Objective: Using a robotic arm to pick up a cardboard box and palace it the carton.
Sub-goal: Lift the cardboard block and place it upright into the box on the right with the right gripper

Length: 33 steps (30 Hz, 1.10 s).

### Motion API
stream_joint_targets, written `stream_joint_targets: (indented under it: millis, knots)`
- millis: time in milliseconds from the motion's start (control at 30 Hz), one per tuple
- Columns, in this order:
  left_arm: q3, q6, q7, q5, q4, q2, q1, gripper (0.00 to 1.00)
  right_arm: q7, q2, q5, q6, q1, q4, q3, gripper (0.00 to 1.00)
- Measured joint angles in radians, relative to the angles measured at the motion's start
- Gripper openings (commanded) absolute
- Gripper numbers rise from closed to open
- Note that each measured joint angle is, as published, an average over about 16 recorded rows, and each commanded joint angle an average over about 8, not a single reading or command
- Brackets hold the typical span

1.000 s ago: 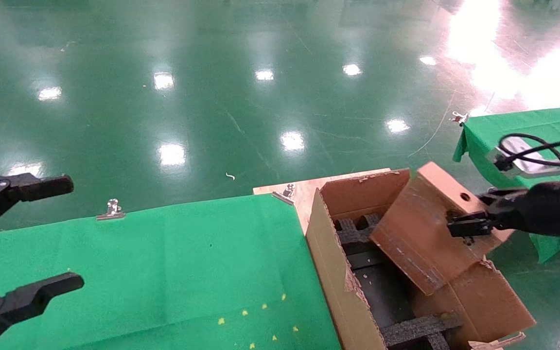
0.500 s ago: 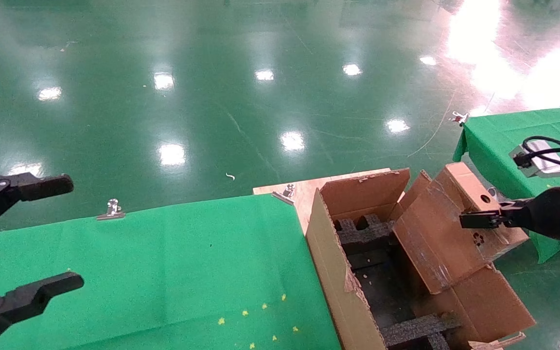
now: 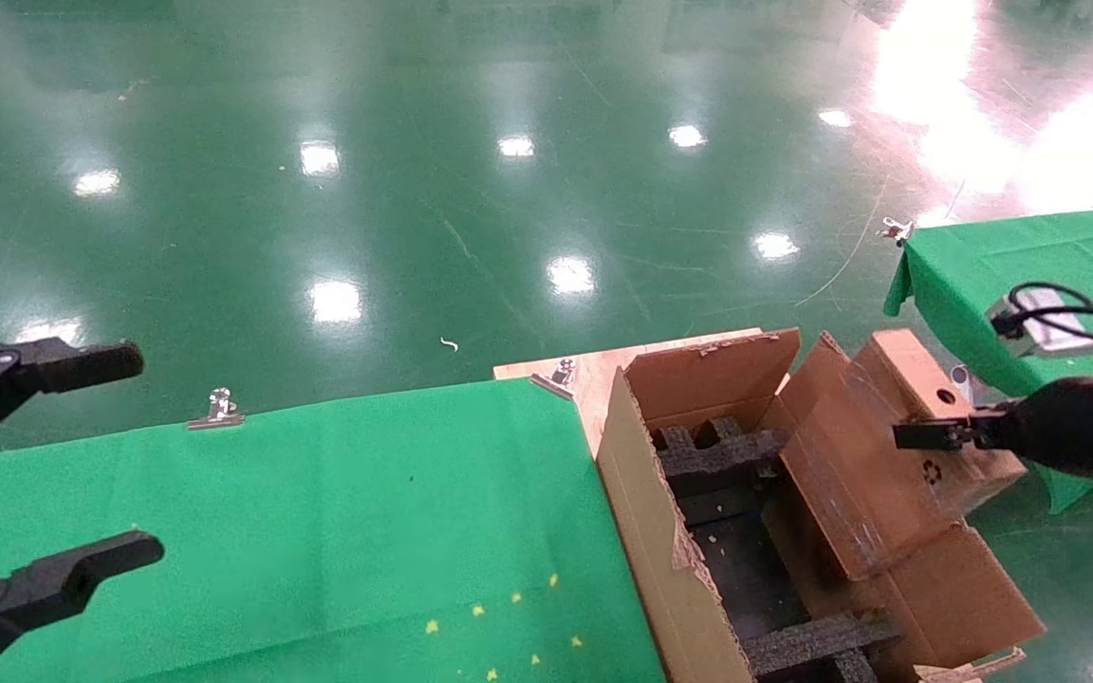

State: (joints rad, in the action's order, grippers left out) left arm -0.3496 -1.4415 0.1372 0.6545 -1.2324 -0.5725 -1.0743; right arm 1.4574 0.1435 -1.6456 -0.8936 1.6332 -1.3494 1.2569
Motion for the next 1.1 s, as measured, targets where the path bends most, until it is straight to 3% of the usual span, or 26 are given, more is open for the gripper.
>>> stream_joint_targets:
  millis: [1100]
  knots:
    - [0.000,0.000,0.000,0.000,0.000,0.000,0.000,1.00,0.349,0.153,-0.360,0.242,-0.176,-0.002,0.105,0.00]
